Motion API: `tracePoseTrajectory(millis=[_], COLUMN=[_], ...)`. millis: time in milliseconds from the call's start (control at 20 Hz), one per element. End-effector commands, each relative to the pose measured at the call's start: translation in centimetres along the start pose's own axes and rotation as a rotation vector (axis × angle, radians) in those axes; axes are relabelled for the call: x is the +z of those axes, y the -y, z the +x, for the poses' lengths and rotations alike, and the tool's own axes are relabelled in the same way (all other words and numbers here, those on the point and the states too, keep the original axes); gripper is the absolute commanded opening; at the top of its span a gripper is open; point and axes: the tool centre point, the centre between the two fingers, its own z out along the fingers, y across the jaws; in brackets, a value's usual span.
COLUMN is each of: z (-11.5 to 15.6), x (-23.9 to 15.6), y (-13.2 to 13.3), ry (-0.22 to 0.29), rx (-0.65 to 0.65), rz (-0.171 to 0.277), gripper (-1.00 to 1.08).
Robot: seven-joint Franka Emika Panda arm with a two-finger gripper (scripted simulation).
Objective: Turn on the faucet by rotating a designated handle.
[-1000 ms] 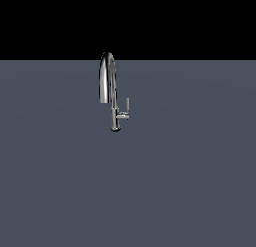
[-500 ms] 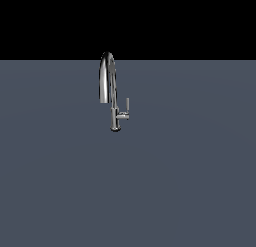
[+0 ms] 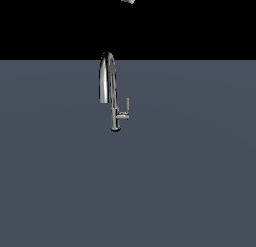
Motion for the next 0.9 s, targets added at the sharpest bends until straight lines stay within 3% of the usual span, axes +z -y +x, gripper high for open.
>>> tracePoseTrajectory(millis=[0, 850], z=[1.7, 13.7], x=[0.3, 4.5], y=[0.3, 1.3], ry=[0.038, 0.315], rx=[0.038, 0.317], rz=[0.039, 0.325], gripper=[-1.00, -1.00])
